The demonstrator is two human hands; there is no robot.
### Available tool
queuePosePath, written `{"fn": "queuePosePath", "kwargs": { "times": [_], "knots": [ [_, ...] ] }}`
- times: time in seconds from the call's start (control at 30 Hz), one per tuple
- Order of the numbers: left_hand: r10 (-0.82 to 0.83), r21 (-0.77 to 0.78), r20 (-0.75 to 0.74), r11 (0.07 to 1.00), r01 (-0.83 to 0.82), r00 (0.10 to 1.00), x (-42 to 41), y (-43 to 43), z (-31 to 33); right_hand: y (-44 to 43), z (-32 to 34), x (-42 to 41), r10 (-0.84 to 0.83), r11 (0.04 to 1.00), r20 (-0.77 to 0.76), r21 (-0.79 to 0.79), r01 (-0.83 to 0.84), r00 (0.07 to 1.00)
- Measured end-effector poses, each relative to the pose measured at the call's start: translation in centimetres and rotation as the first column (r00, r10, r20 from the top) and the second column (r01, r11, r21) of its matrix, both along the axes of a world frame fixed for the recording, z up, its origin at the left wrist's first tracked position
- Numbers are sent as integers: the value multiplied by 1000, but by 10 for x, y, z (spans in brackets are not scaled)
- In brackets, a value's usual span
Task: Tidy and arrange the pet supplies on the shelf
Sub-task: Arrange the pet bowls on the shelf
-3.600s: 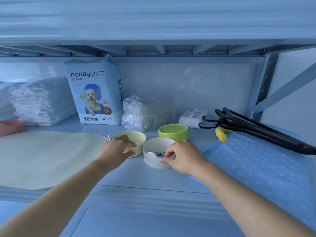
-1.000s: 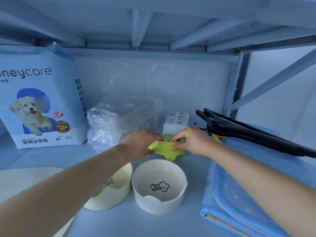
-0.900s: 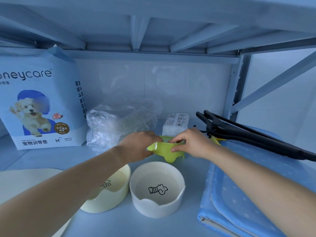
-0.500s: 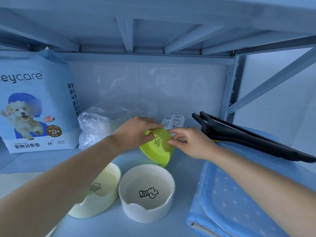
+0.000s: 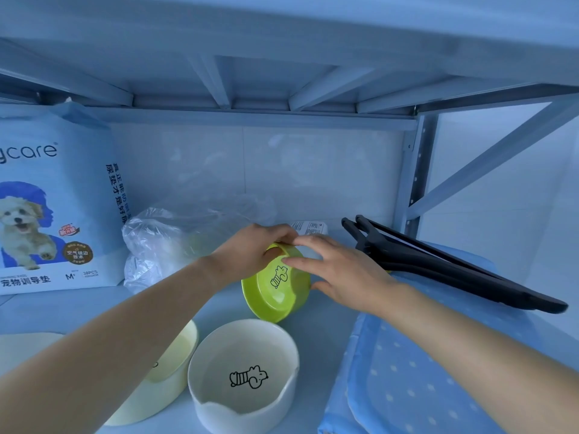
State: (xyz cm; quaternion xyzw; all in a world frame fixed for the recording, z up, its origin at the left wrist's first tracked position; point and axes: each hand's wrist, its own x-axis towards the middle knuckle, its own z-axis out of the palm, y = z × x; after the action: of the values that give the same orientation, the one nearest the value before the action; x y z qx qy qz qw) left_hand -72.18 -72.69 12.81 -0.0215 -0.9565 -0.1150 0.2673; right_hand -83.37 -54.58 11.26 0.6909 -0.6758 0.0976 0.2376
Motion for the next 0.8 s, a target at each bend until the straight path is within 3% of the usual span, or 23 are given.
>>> {"fn": "queuePosePath", "kwargs": {
  "times": [0.2,0.3,0.5,0.8],
  "knots": [
    [12,-9,27,1000,-11,1000,-1,5,-1,-2,2,-2,52,999,-22,12,-52,998],
    [106,-81,54,992,-102,993,4,2,-3,-3,0,-8,3,1000,-64,13,-3,998],
    [182,-79,68,981,-176,981,29,2,-3,-6,-7,-14,-64,993,-38,99,68,997],
    [210,-29,215,978,-209,954,50,28,-22,-11,-20,-6,-139,972,148,210,106,979]
  ]
}}
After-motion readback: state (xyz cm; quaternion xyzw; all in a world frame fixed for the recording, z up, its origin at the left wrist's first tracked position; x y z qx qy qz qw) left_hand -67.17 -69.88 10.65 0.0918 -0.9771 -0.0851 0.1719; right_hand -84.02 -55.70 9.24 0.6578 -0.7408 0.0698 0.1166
